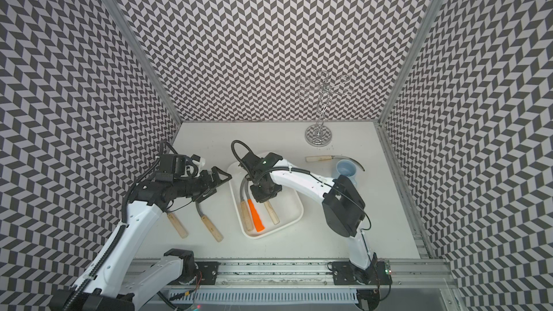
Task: Put small sickles into storage boxes
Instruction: Place the sickle in the storage box.
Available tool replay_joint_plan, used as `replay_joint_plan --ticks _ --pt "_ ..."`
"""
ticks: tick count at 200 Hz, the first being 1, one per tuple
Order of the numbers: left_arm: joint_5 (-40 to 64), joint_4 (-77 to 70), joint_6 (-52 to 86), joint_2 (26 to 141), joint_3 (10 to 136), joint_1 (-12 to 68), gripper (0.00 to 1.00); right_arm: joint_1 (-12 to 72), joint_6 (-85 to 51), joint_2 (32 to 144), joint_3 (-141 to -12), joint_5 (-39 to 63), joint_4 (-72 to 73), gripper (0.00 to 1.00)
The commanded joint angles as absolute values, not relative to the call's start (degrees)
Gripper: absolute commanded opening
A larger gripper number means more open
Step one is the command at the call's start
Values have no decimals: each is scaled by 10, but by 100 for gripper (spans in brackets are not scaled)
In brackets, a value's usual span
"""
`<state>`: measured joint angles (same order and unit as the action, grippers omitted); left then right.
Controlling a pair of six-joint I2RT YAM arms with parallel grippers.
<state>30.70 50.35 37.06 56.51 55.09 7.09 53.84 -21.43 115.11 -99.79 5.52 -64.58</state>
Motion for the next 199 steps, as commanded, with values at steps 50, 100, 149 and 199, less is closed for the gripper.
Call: replay_joint_plan --ticks 50,100,149,199 --pt "271 522 341 564 617 82 100 540 -226 1171 -990 78 -596 4" --pt "273 516 343 566 618 83 100 540 -230 1180 -980 87 -579 4" --pt "280 506 348 567 610 83 100 537 -226 1191 -976 90 -574 4" --pt "282 503 347 570 610 83 100 537 -222 1206 -976 98 -566 4"
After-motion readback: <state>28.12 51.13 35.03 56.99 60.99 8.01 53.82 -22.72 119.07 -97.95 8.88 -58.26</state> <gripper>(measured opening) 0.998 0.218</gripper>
